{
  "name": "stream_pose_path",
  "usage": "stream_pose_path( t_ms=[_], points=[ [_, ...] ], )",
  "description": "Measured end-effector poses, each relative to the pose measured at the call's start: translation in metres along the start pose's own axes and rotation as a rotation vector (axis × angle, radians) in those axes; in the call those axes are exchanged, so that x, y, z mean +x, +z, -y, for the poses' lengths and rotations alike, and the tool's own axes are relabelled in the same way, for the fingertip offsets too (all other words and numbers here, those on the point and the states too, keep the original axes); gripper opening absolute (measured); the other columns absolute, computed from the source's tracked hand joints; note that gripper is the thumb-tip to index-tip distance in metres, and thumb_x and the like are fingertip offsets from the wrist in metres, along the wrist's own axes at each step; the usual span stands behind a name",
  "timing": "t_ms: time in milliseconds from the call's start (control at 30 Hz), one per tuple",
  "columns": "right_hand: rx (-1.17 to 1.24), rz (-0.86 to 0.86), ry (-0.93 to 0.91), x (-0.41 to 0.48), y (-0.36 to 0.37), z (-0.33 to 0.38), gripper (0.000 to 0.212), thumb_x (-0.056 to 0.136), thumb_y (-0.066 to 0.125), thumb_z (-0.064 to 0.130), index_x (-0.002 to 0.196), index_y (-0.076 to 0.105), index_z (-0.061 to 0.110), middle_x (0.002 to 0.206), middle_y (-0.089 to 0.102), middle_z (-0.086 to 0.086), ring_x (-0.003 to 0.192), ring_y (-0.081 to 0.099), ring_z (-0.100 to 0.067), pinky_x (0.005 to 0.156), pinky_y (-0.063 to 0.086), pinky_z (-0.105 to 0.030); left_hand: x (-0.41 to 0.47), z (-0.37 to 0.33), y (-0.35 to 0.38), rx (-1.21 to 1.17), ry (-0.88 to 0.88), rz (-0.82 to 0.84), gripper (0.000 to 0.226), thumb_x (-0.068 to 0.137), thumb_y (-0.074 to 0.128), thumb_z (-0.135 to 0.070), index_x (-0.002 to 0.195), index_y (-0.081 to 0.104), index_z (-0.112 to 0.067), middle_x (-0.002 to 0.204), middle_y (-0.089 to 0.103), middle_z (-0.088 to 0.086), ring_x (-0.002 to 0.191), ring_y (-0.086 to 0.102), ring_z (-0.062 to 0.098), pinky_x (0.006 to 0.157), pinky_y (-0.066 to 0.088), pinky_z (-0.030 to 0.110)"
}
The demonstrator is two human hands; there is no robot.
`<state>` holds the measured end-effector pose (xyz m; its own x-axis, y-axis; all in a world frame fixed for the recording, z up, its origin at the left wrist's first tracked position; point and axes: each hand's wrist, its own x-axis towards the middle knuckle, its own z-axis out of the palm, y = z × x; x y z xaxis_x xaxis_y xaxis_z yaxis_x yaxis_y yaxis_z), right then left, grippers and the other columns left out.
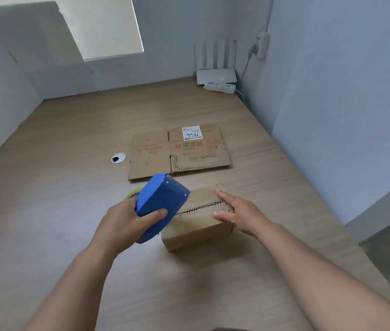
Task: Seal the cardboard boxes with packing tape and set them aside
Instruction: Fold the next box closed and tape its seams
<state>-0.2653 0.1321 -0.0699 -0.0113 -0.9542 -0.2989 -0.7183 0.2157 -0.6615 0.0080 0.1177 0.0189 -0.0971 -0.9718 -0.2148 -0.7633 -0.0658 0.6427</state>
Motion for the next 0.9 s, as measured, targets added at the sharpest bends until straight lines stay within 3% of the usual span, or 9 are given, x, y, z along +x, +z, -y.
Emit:
stream_pose_path(
  t_ms=[133, 333, 400, 467, 567, 667, 733, 800, 900],
  points=[
    [-0.015, 0.002, 0.001, 0.000, -0.001, -0.001, 0.072, 0.087, 0.063, 0.046, 0.148, 0.025, 0.040, 0.147, 0.042, -0.003, 0.135, 0.039, -0.018, 0.108, 0.030, -0.025, 0.006, -0.023, 0.012, 0.229, 0.085, 0.259, 0.037, 0.078, 0.069, -0.053, 0.103, 0.061, -0.027, 0.092, 0.065, -0.008, 0.084, 0.062, 0.012, 0.075, 0.055, 0.034],
    [-0.177, -0.047, 0.007, 0.000, -0.001, 0.000, 0.069, 0.087, 0.055, 0.056, 0.148, 0.024, 0.042, 0.154, 0.023, -0.001, 0.142, 0.020, -0.017, 0.114, 0.028, -0.038, 0.009, -0.024, 0.029, 0.478, 0.144, 0.306, 0.046, 0.082, 0.059, -0.061, 0.112, 0.053, -0.027, 0.096, 0.059, -0.010, 0.086, 0.057, 0.008, 0.076, 0.052, 0.026],
    [-0.169, -0.211, -0.092, -0.004, -0.001, 0.006, 0.059, 0.091, 0.055, 0.047, 0.146, 0.036, 0.033, 0.150, 0.030, -0.002, 0.137, 0.027, -0.018, 0.114, 0.027, -0.036, 0.010, -0.025, 0.030, 0.510, 0.159, 0.312, 0.048, 0.082, 0.058, -0.062, 0.114, 0.052, -0.027, 0.097, 0.059, -0.010, 0.087, 0.056, 0.008, 0.077, 0.051, 0.026],
    [0.061, -0.385, -0.183, -0.008, 0.001, 0.014, 0.044, 0.094, 0.056, 0.024, 0.137, 0.051, 0.022, 0.132, 0.046, 0.001, 0.112, 0.048, -0.009, 0.101, 0.038, -0.022, 0.010, -0.025, 0.031, 0.528, 0.169, 0.311, 0.048, 0.082, 0.057, -0.062, 0.114, 0.052, -0.027, 0.098, 0.060, -0.010, 0.088, 0.056, 0.009, 0.079, 0.051, 0.026],
    [0.567, -0.196, -0.084, -0.011, 0.000, 0.033, 0.052, 0.090, 0.046, -0.001, 0.137, 0.049, 0.020, 0.127, 0.050, 0.007, 0.069, 0.052, -0.006, 0.068, 0.043, -0.015, 0.009, -0.024, 0.033, 0.540, 0.178, 0.305, 0.048, 0.083, 0.057, -0.062, 0.115, 0.051, -0.026, 0.100, 0.060, -0.009, 0.091, 0.057, 0.011, 0.081, 0.051, 0.028],
    [0.663, 0.070, -0.005, -0.004, 0.000, 0.042, 0.064, 0.088, 0.043, -0.005, 0.147, 0.033, 0.017, 0.138, 0.047, 0.001, 0.073, 0.055, -0.009, 0.060, 0.046, -0.020, 0.009, -0.022, 0.033, 0.554, 0.185, 0.304, 0.048, 0.083, 0.057, -0.062, 0.115, 0.050, -0.026, 0.101, 0.060, -0.009, 0.091, 0.057, 0.011, 0.081, 0.050, 0.027],
    [0.652, 0.117, -0.020, -0.001, -0.003, 0.044, 0.055, 0.089, 0.046, -0.005, 0.139, 0.044, 0.016, 0.119, 0.060, -0.003, 0.072, 0.055, -0.011, 0.060, 0.048, -0.023, 0.009, -0.022, 0.033, 0.548, 0.187, 0.307, 0.049, 0.082, 0.058, -0.062, 0.115, 0.050, -0.027, 0.101, 0.061, -0.010, 0.090, 0.057, 0.010, 0.080, 0.050, 0.027],
    [0.630, 0.096, -0.055, 0.000, -0.004, 0.041, 0.030, 0.090, 0.053, 0.000, 0.113, 0.061, 0.017, 0.087, 0.064, 0.000, 0.060, 0.053, -0.011, 0.055, 0.047, -0.025, 0.010, -0.021, 0.031, 0.528, 0.181, 0.312, 0.049, 0.082, 0.058, -0.062, 0.117, 0.050, -0.027, 0.102, 0.061, -0.009, 0.091, 0.057, 0.010, 0.081, 0.051, 0.028],
    [0.617, 0.023, -0.074, -0.003, -0.002, 0.036, 0.011, 0.090, 0.061, 0.007, 0.083, 0.063, 0.015, 0.061, 0.059, 0.007, 0.052, 0.053, -0.008, 0.049, 0.046, -0.023, 0.012, -0.019, 0.030, 0.471, 0.163, 0.325, 0.050, 0.082, 0.060, -0.061, 0.118, 0.051, -0.028, 0.101, 0.061, -0.009, 0.090, 0.058, 0.009, 0.082, 0.052, 0.029]
  ],
)
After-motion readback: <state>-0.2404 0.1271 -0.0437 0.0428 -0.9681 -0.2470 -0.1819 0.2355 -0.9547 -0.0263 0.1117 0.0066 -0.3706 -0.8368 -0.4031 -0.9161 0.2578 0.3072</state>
